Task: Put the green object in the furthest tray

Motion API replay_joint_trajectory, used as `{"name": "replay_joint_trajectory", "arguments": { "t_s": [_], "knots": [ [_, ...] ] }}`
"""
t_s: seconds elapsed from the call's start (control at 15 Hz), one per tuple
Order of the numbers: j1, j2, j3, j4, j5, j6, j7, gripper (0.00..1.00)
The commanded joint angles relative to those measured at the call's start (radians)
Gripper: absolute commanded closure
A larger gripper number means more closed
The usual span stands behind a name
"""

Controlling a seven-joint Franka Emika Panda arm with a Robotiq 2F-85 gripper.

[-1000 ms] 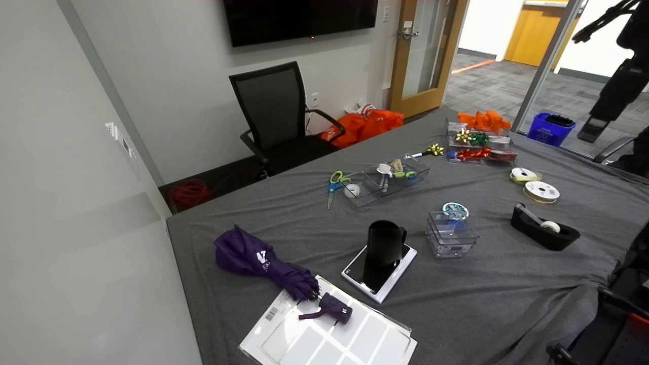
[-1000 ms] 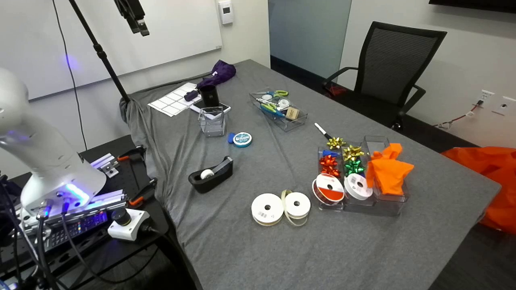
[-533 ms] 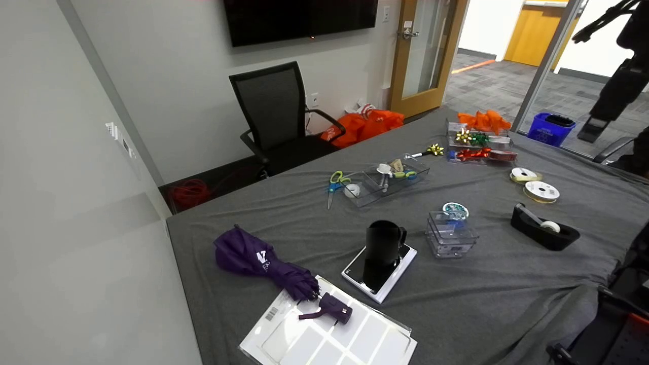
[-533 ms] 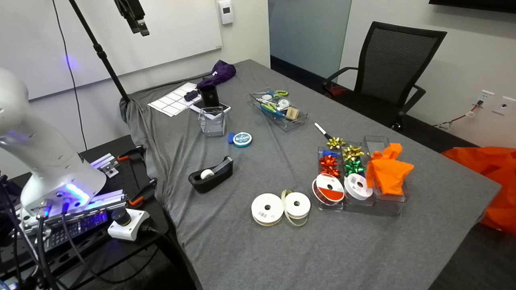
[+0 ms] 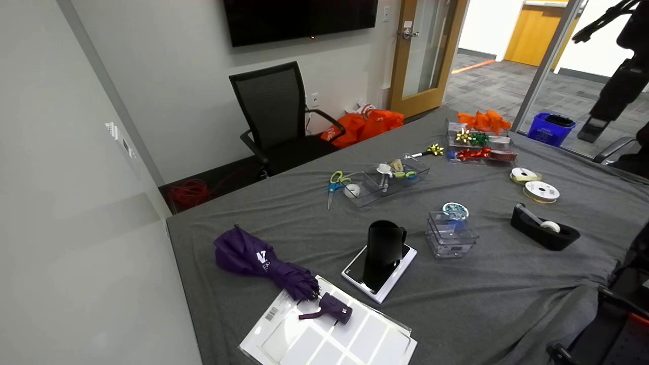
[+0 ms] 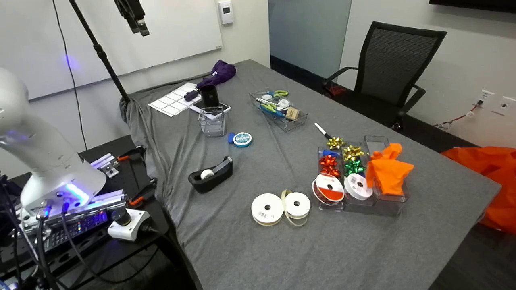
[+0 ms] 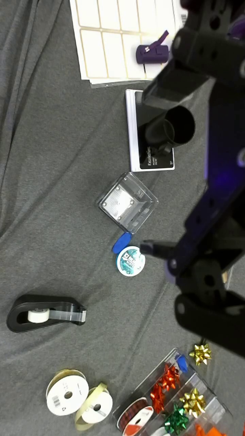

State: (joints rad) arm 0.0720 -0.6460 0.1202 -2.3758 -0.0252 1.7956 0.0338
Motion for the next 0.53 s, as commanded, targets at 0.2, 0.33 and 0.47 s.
{"name": "replay_joint_trajectory", "arguments": {
  "t_s": [0.2, 0.33, 0.47],
  "knots": [
    [-0.002, 0.024, -0.016, 0.014, 0.032, 0.058, 0.040, 0.00],
    [-0.019, 0.039, -0.042, 0.022, 0.051, 0.133, 0.066, 0.00],
    [-0.032, 0.051, -0.074, 0.022, 0.079, 0.220, 0.087, 0.00]
  ]
}}
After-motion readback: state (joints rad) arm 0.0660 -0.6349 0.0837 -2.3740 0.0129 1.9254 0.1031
